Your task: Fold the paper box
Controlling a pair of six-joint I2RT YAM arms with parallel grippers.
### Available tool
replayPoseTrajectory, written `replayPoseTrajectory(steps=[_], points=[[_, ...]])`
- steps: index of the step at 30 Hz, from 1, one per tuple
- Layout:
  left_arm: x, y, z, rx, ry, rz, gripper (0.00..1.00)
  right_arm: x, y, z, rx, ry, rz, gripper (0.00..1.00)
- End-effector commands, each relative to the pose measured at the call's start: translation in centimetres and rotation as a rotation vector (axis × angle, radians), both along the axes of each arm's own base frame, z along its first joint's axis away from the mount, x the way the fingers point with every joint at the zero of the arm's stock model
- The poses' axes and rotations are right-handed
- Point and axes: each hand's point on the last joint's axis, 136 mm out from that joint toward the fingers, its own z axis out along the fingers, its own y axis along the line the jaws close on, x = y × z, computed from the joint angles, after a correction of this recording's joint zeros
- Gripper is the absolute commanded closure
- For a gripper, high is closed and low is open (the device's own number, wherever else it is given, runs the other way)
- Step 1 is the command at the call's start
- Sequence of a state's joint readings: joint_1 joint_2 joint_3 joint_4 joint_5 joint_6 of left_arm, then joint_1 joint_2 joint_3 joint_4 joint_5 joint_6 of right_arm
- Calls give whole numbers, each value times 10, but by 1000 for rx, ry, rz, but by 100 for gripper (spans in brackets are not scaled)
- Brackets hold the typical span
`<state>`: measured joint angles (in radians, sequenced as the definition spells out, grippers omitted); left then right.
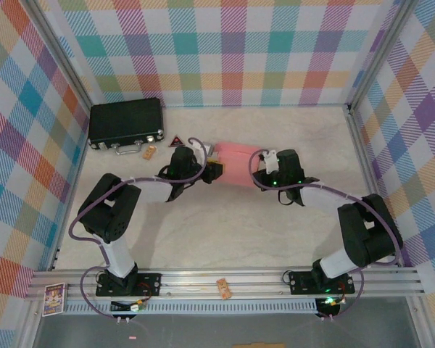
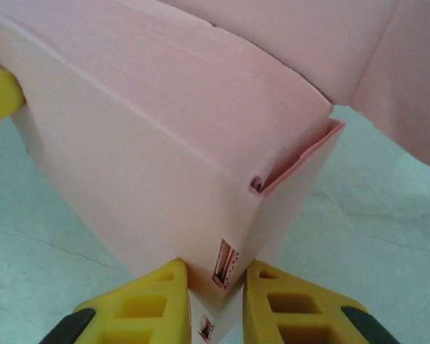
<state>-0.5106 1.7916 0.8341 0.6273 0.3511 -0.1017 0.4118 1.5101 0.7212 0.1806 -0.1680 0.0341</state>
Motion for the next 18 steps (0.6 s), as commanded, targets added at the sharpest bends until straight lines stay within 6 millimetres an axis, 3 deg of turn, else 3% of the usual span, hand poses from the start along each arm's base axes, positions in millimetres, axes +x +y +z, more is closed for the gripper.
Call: replayPoseTrajectory(steps=[1, 8, 12, 15, 18], points=[[-21, -21, 35, -41, -270, -127, 71, -6, 46, 19, -14, -203, 212, 80], [-50, -2, 22, -23, -394, -72, 72, -25, 68, 0, -152, -324, 284, 81], [-61, 3, 19, -26, -412, -62, 71, -29, 68, -5, -168, -343, 266, 79], [-64, 5, 18, -22, -417, -63, 65, -32, 66, -8, -177, -334, 264, 77], [-66, 8, 18, -18, -419, -58, 51, -34, 64, -9, -181, -328, 260, 69]])
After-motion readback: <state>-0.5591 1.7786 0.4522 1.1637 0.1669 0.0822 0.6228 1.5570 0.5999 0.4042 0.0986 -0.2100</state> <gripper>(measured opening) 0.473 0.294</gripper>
